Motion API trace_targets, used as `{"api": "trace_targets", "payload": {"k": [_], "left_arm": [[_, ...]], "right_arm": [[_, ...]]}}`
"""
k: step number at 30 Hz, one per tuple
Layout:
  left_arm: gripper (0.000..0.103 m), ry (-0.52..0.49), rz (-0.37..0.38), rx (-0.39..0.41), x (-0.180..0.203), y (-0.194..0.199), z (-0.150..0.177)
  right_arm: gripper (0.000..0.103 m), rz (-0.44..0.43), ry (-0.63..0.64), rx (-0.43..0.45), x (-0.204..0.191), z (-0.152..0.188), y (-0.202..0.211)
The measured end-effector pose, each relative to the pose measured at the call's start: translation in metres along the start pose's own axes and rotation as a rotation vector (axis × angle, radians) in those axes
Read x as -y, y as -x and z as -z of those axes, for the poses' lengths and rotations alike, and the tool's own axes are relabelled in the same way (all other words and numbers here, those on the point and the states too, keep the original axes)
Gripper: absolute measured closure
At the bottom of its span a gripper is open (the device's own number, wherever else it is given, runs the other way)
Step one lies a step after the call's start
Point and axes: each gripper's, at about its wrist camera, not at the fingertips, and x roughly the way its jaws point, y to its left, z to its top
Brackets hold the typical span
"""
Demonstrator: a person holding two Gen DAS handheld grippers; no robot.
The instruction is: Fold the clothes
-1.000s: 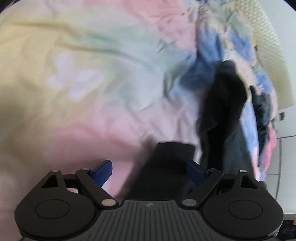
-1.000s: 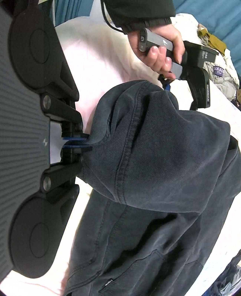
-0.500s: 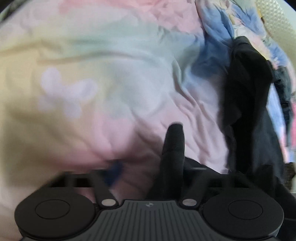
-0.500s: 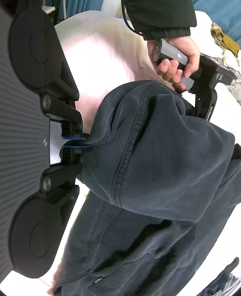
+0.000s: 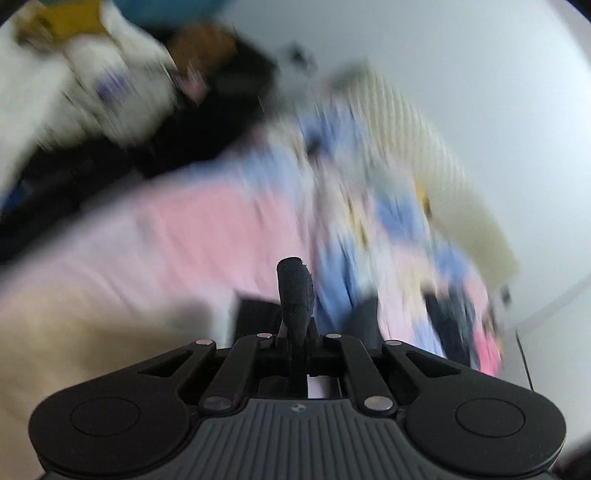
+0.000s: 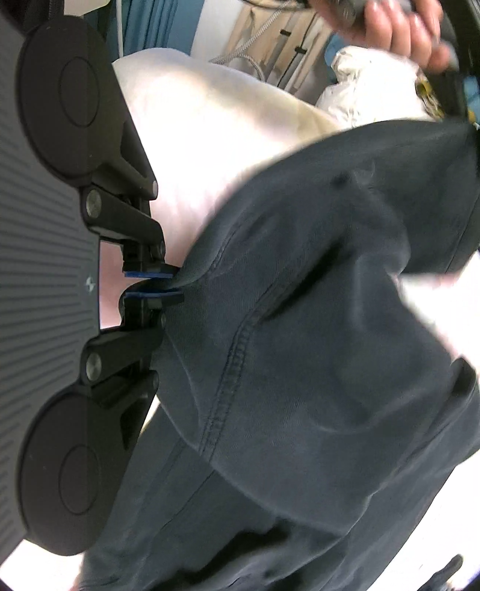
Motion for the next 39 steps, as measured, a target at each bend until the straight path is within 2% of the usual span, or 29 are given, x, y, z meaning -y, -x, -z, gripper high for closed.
{"api": "trace_targets", "payload": {"k": [2, 4, 6, 7, 8, 11, 15, 18, 21, 22, 25, 27, 30, 34, 35, 36, 37, 38, 39], "left_arm": [[0.097, 0.029, -0.098, 0.034, -0.035, 0.014, -0.007], [0.097, 0.07, -0.198, 0.024, -0.077, 0.017, -0.003], [0.097, 0.155, -0.273, -0.039, -0.124, 0.013, 0.007], [0.097, 0.19, -0.297, -0.075, -0.143, 0.012, 0.013], [0.096, 0.218, -0.318, -0.108, -0.16, 0.011, 0.019], [0.096, 0.278, -0.364, -0.166, -0.188, 0.008, 0.038], [0.096, 0.376, -0.396, -0.139, -0.196, 0.016, 0.052], [0.095, 0.433, -0.424, -0.118, -0.197, 0.016, 0.051], [0.095, 0.451, -0.443, -0.113, -0.192, 0.018, 0.048], [0.095, 0.452, -0.45, -0.112, -0.188, 0.019, 0.048], [0.095, 0.448, -0.474, -0.106, -0.173, 0.021, 0.047], [0.095, 0.429, -0.503, -0.102, -0.161, 0.023, 0.045], [0.095, 0.406, -0.537, -0.088, -0.143, 0.03, 0.043], [0.096, 0.389, -0.545, -0.062, -0.119, 0.034, 0.039], [0.096, 0.382, -0.544, -0.056, -0.113, 0.035, 0.038], [0.096, 0.375, -0.545, -0.049, -0.106, 0.035, 0.036], [0.096, 0.372, -0.549, -0.041, -0.1, 0.036, 0.035], [0.096, 0.373, -0.549, -0.033, -0.094, 0.037, 0.035], [0.096, 0.375, -0.547, -0.025, -0.089, 0.038, 0.035]], "right_arm": [[0.089, -0.011, 0.024, 0.026, -0.009, -0.006, -0.005], [0.073, -0.003, 0.026, 0.014, -0.015, -0.012, -0.011], [0.066, -0.023, -0.006, -0.023, -0.012, -0.013, -0.016], [0.058, -0.051, -0.023, -0.04, -0.01, -0.011, -0.015], [0.053, -0.067, -0.044, -0.051, -0.005, -0.006, -0.014], [0.05, -0.067, -0.167, -0.064, 0.028, 0.016, -0.006], [0.049, -0.031, -0.506, -0.036, 0.109, 0.062, 0.019], [0.048, 0.054, -0.869, 0.077, 0.187, 0.114, 0.049], [0.047, 0.109, -1.282, 0.271, 0.257, 0.182, 0.082], [0.041, 0.121, -1.406, 0.353, 0.275, 0.205, 0.092], [0.037, 0.131, -1.669, 0.578, 0.318, 0.259, 0.113], [0.037, 0.103, -1.736, 0.683, 0.345, 0.28, 0.113], [0.037, 0.022, -1.729, 0.779, 0.381, 0.288, 0.105], [0.037, -0.038, -1.682, 0.735, 0.409, 0.269, 0.078], [0.039, -0.036, -1.676, 0.695, 0.415, 0.264, 0.071], [0.049, -0.022, -1.681, 0.649, 0.421, 0.259, 0.068], [0.067, -0.007, -1.691, 0.618, 0.426, 0.253, 0.066], [0.068, -0.002, -1.704, 0.605, 0.43, 0.249, 0.067], [0.076, -0.016, -1.709, 0.618, 0.432, 0.248, 0.071]]}}
